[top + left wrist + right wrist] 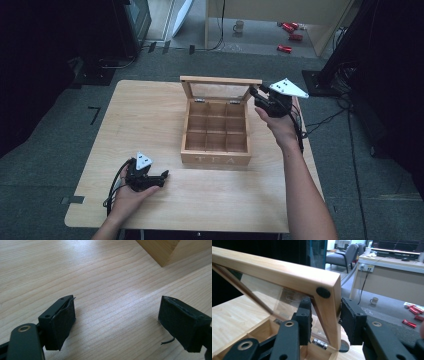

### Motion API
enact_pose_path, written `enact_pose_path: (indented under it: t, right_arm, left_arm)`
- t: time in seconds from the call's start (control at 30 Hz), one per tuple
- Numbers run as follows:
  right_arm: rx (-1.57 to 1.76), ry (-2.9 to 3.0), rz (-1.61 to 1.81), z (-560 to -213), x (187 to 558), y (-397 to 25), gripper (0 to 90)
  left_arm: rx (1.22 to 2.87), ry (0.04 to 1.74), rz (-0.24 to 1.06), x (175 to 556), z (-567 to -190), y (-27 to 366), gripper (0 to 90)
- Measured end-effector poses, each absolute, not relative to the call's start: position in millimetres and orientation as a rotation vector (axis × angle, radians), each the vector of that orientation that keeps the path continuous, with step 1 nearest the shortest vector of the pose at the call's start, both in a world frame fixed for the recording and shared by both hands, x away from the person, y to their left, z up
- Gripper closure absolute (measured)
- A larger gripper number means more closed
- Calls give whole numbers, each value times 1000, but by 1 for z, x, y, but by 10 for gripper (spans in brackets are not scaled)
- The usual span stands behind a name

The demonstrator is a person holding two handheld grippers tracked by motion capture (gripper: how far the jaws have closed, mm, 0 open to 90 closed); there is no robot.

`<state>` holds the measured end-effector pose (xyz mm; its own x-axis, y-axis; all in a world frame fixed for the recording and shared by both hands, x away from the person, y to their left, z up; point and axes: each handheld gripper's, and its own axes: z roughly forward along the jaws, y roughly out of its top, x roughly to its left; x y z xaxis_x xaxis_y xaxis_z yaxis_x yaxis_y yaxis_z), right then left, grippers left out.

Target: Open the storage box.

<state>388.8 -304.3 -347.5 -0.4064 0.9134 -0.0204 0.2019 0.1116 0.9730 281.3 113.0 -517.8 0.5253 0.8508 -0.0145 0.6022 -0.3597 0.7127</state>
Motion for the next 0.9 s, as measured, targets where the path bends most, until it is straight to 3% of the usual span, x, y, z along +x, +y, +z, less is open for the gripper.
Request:
enact_pose_path:
  t: [0.9]
  right_arm:
    - [1243, 1659, 1301, -324, 457, -300, 669]
  left_arm:
    - [2090, 1169, 454, 282, -518, 113, 147]
